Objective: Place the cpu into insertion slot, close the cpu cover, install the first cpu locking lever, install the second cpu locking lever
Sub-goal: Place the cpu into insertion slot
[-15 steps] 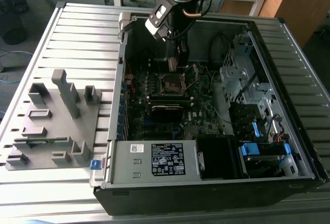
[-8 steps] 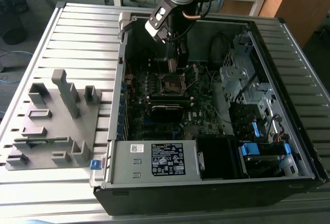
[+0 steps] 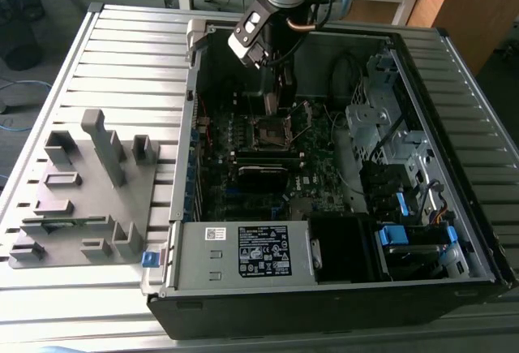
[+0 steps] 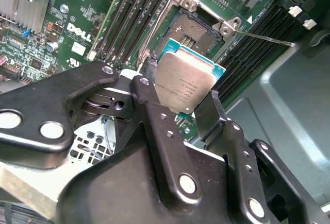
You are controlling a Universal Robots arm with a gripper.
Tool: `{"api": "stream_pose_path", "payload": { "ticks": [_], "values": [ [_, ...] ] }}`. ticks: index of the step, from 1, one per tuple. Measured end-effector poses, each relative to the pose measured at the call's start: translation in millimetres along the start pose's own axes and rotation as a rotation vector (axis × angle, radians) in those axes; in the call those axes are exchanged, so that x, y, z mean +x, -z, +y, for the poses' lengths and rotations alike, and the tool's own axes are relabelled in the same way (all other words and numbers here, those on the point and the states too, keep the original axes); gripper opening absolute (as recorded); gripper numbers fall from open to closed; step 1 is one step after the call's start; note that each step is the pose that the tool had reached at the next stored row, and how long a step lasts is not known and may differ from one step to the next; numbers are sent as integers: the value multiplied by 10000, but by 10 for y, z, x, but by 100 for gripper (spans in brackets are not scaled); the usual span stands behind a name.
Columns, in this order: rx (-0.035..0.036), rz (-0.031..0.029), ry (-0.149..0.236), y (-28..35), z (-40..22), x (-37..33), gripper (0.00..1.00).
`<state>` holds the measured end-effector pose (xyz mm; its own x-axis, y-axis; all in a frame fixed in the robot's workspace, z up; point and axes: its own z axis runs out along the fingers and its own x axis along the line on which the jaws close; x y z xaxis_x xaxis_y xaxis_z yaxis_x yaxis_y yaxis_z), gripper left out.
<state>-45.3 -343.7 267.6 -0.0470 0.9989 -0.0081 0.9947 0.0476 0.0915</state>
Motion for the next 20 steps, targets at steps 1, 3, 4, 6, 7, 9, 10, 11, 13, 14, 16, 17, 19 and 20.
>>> {"api": "stream_pose_path", "payload": {
  "ticks": [1, 3, 4, 6, 7, 9, 10, 11, 13, 14, 16, 17, 19, 20],
  "values": [
    [2, -3, 1, -5, -1, 0, 54],
    [2, -3, -1, -25, -2, 0, 54],
    [2, -4, -6, -39, -4, 0, 54],
    [3, -9, -62, -66, -7, 0, 54],
    [3, -13, -96, -79, -9, 0, 54],
    [3, -17, -157, -109, -15, 1, 54],
    [4, -19, -179, -121, -18, 1, 54],
    [4, -21, -199, -133, -21, 1, 54],
    [4, -23, -215, -143, -26, 1, 54],
    [6, -26, -215, -143, -26, 1, 54],
    [2, -21, -216, -155, -29, 2, 54],
    [3, -22, -215, -167, -31, 2, 54],
    [4, -22, -215, -195, -35, 2, 54],
    [4, -22, -216, -208, -37, 2, 54]
  ]
}}
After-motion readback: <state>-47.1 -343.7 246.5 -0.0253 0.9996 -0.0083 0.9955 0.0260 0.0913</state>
